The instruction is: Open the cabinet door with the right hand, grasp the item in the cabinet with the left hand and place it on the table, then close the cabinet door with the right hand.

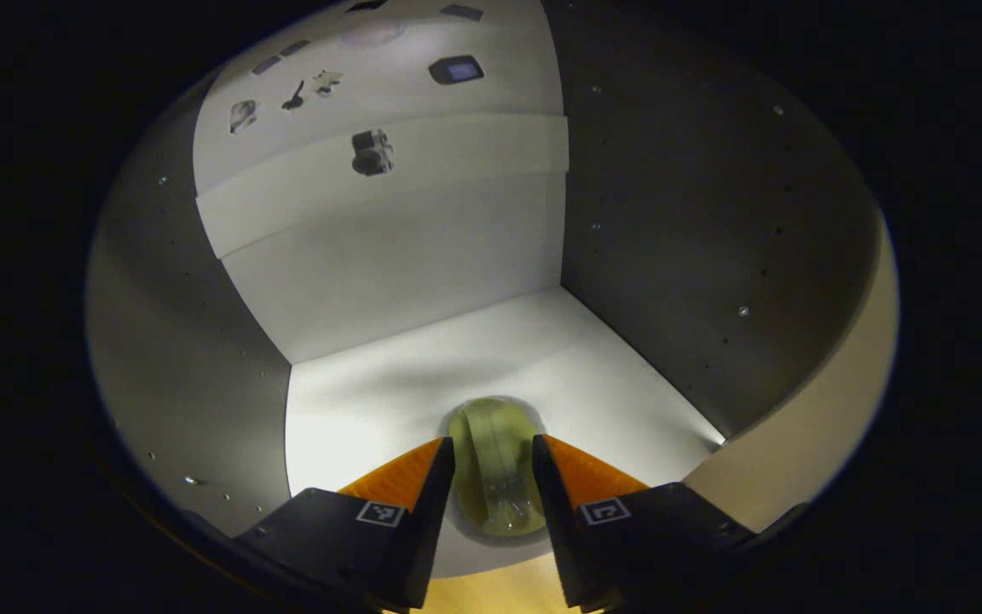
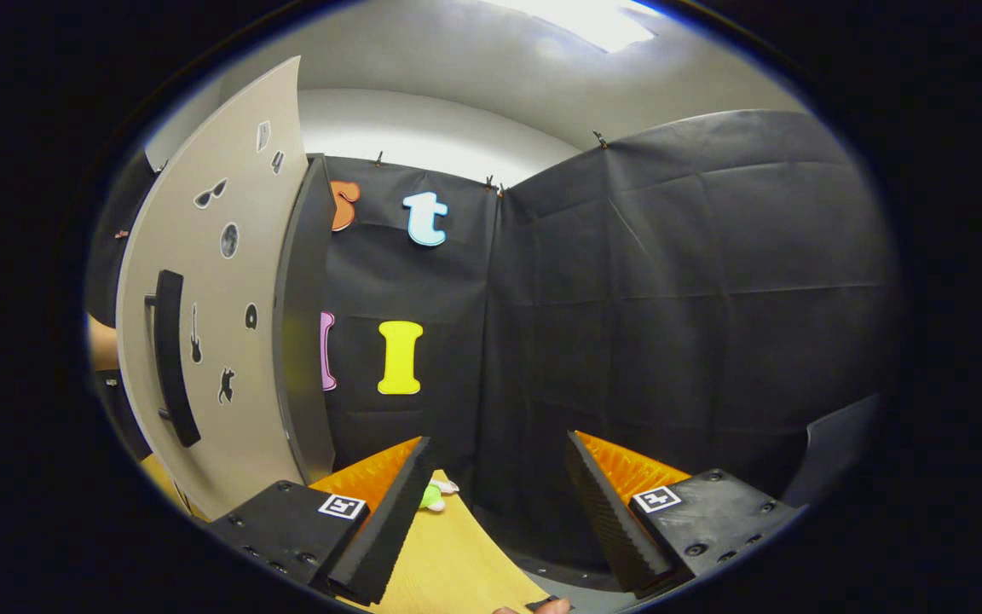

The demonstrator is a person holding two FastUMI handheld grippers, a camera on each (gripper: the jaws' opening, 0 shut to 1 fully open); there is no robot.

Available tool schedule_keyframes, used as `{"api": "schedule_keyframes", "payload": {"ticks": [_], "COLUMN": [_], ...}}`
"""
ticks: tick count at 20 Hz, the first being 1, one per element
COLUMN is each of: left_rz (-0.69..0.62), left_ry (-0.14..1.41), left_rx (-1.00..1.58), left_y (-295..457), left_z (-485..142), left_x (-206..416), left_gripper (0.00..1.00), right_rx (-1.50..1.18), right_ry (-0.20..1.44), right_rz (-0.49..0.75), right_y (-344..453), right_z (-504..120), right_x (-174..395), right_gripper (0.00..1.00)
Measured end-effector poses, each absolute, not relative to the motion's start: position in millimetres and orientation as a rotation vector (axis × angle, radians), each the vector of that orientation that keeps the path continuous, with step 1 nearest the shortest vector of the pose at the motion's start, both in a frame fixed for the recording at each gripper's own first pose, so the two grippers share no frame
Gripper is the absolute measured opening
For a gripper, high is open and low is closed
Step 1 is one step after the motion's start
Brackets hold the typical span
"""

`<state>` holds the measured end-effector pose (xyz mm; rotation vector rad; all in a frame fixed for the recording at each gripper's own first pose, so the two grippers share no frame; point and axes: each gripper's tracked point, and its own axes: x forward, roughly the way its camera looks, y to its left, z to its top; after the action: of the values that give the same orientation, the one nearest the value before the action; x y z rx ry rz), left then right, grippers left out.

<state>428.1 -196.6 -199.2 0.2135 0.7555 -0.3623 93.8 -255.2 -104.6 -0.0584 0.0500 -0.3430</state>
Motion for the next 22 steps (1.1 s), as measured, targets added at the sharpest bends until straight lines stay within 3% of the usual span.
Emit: {"api": "schedule_keyframes", "payload": {"ticks": [1,4,6,10,16,22], "left_rz": [-0.36,-0.331,-0.339,-0.345,-0.341,-0.313], "left_ry": [0.754,0.741,0.738,0.706,0.629,0.587], "left_rx": [0.211,0.237,0.251,0.229,0.093,0.103], "left_y": [-197,-195,-197,-194,-185,-170], "left_z": [-200,-198,-197,-180,-158,-199], "left_x": [428,434,429,405,313,193], "left_gripper": [0.56,0.26,0.21,0.19,0.19,0.19], "right_rx": [-0.056,-0.051,-0.051,-0.031,-0.016,0.032], "right_ry": [0.056,0.071,0.073,0.061,-0.01,-0.002], "right_rz": [-0.346,-0.348,-0.347,-0.333,-0.302,-0.3], "right_y": [-258,-264,-265,-261,-245,-223], "right_z": [-106,-112,-115,-112,-99,-105], "right_x": [94,95,98,109,140,179], "right_gripper": [0.98,0.98,0.98,0.98,0.98,0.98]}}
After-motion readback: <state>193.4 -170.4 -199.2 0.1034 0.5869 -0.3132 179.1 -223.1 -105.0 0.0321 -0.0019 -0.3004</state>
